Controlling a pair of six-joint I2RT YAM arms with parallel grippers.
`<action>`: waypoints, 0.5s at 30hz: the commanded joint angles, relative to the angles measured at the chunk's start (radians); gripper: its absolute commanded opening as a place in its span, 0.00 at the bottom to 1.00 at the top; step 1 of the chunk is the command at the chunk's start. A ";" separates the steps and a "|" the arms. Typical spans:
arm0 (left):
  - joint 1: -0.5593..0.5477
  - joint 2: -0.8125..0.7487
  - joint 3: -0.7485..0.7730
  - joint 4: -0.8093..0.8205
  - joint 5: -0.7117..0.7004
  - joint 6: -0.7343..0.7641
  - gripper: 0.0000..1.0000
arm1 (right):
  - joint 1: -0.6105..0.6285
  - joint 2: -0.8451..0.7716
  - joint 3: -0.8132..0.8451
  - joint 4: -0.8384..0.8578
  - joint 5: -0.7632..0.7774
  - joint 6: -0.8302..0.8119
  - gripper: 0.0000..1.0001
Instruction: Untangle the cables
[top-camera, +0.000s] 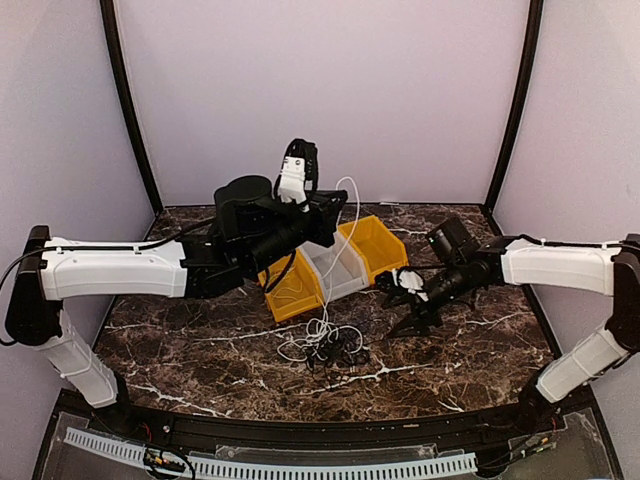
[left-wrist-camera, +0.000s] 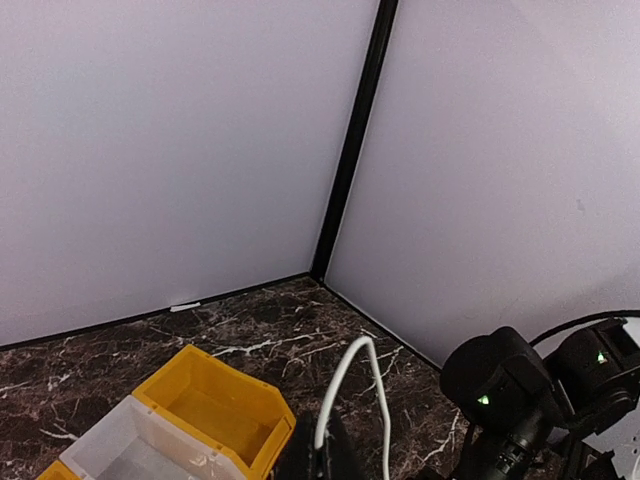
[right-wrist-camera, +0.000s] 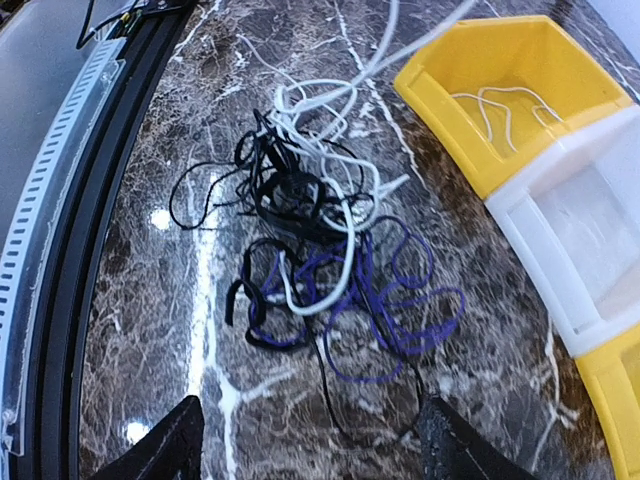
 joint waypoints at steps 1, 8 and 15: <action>-0.006 -0.116 -0.081 0.008 -0.238 -0.069 0.00 | 0.122 0.112 0.085 0.159 0.081 0.058 0.72; -0.005 -0.187 -0.164 0.004 -0.298 -0.095 0.00 | 0.253 0.361 0.259 0.226 0.115 0.093 0.76; -0.005 -0.254 -0.219 0.025 -0.368 -0.062 0.00 | 0.297 0.512 0.332 0.268 0.154 0.129 0.70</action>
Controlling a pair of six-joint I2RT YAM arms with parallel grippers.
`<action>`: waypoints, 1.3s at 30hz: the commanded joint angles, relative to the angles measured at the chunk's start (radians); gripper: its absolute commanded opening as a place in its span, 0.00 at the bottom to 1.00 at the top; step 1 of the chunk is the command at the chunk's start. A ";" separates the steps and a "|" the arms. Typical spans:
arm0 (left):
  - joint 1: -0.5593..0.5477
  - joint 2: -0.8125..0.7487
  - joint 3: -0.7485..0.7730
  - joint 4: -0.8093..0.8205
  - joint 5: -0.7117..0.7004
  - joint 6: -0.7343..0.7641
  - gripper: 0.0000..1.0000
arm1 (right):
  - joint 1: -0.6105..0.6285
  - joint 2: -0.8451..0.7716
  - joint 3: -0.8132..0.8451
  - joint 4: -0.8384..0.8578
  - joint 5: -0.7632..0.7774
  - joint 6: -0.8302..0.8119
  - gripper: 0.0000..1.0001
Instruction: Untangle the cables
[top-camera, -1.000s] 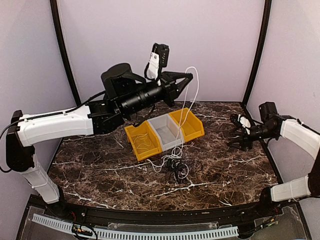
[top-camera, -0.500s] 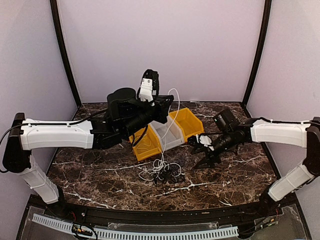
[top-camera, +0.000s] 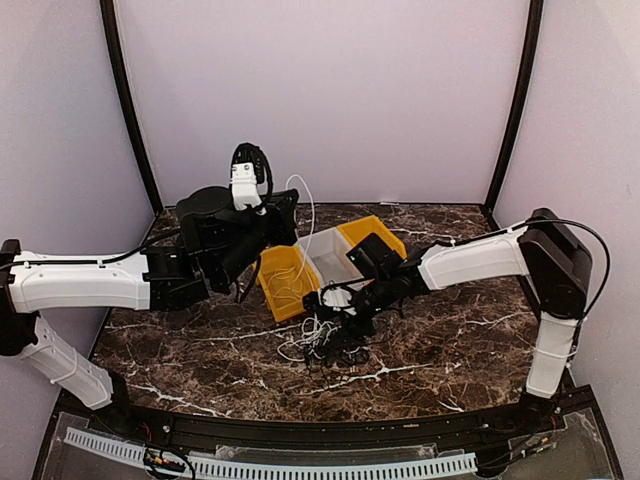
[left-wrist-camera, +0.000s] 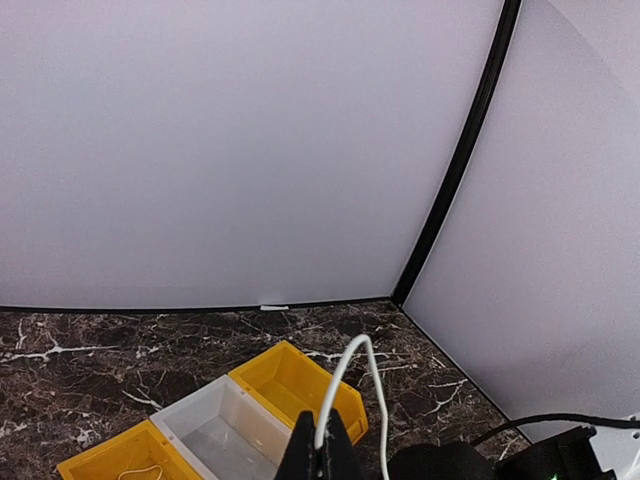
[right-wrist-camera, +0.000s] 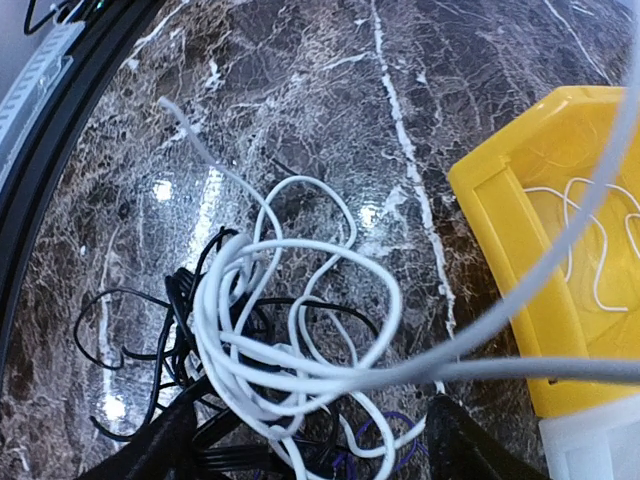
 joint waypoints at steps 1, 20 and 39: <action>-0.005 -0.076 -0.033 0.036 -0.080 0.028 0.00 | 0.016 0.060 0.045 0.028 0.020 0.029 0.59; -0.005 -0.258 0.296 -0.036 -0.133 0.635 0.00 | -0.479 -0.256 -0.279 -0.235 0.162 -0.158 0.00; -0.005 -0.253 0.539 -0.089 -0.123 0.773 0.00 | -0.682 -0.228 -0.315 -0.174 0.171 -0.140 0.00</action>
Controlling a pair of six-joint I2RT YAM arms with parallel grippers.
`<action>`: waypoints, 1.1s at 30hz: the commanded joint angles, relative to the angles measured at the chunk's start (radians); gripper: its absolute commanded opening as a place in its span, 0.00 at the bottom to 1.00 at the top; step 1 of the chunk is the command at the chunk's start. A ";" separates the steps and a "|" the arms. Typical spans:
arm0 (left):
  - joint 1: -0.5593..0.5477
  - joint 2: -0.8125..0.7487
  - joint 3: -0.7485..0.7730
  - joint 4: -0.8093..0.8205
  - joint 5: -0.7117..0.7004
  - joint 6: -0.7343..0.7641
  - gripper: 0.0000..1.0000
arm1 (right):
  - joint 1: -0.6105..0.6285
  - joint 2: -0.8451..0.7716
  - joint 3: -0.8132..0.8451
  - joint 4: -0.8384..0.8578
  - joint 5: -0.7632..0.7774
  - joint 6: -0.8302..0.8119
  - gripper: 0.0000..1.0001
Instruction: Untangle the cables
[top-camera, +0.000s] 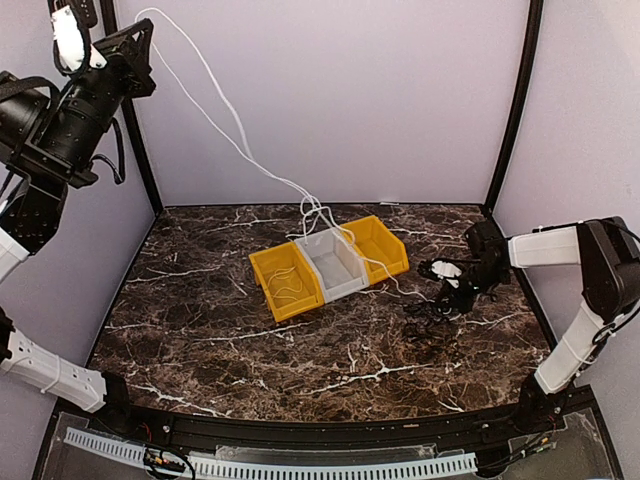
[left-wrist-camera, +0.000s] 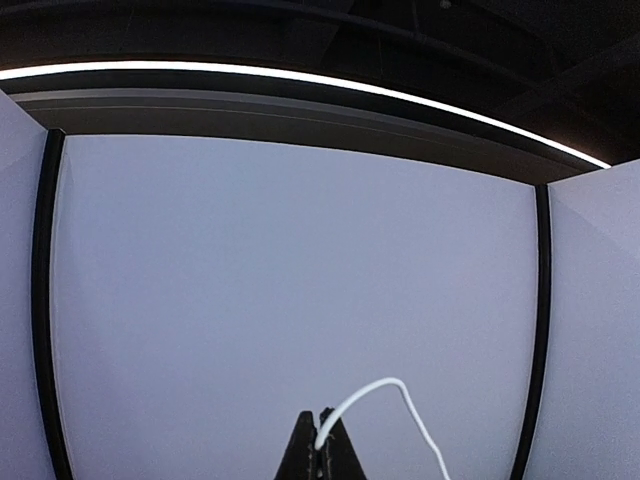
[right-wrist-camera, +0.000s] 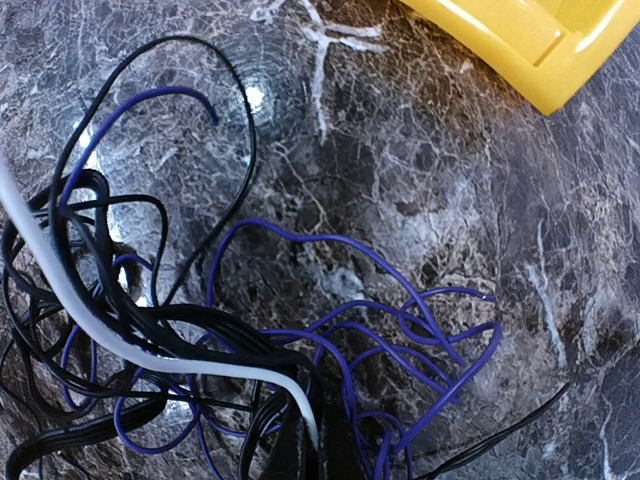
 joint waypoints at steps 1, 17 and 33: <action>0.005 0.032 0.056 -0.074 0.011 -0.022 0.00 | -0.021 0.000 -0.025 0.008 0.020 0.003 0.00; 0.005 0.132 -0.030 -0.226 0.202 -0.267 0.00 | 0.000 -0.277 0.021 -0.193 -0.147 -0.107 0.45; 0.005 0.111 -0.349 -0.089 0.139 -0.580 0.00 | 0.407 -0.084 0.166 0.002 -0.143 0.109 0.62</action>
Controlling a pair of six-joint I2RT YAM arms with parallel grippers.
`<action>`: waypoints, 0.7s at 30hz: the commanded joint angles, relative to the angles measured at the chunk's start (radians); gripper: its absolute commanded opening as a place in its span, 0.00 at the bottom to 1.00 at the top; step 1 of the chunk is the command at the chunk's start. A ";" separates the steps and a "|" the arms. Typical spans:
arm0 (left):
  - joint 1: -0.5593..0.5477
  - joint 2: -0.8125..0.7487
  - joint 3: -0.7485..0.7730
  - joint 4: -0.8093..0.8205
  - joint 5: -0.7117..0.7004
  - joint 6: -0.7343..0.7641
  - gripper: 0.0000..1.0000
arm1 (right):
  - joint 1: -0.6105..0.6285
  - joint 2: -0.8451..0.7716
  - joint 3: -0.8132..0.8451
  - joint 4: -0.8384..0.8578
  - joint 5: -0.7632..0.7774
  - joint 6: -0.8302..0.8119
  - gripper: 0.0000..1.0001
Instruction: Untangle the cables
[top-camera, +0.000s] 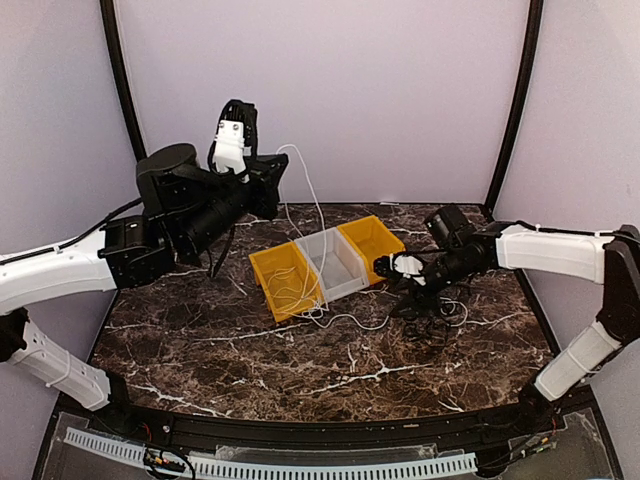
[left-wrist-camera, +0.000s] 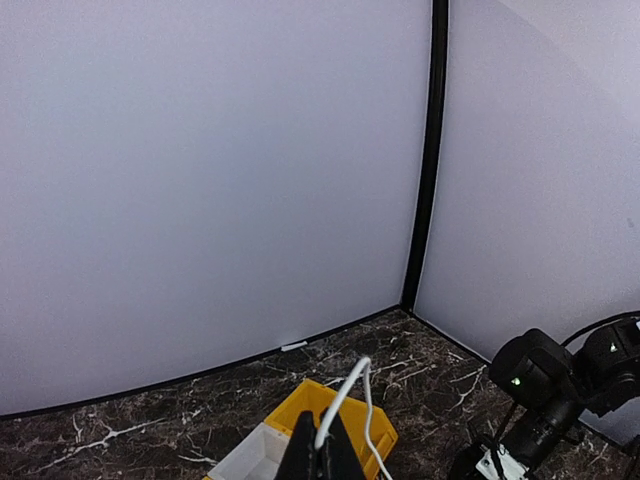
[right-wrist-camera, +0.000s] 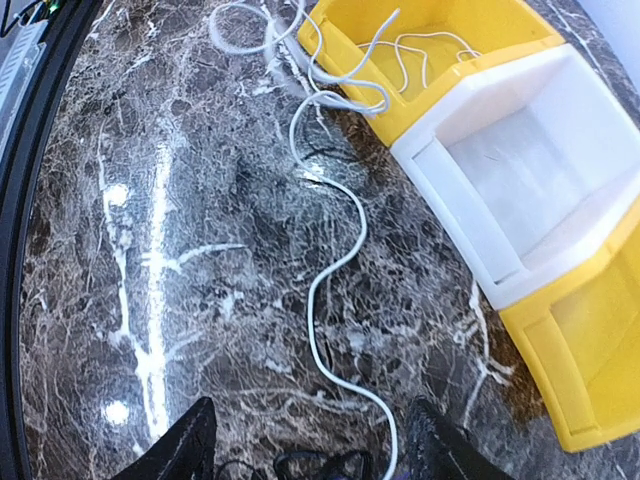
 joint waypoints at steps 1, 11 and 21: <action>0.004 -0.052 -0.061 0.065 -0.054 -0.104 0.00 | 0.081 0.113 0.068 0.107 -0.025 0.085 0.62; 0.004 -0.106 -0.134 0.072 -0.117 -0.111 0.00 | 0.250 0.364 0.221 0.207 -0.036 0.105 0.63; 0.004 -0.146 -0.194 0.071 -0.166 -0.129 0.00 | 0.312 0.504 0.313 0.378 0.040 0.262 0.55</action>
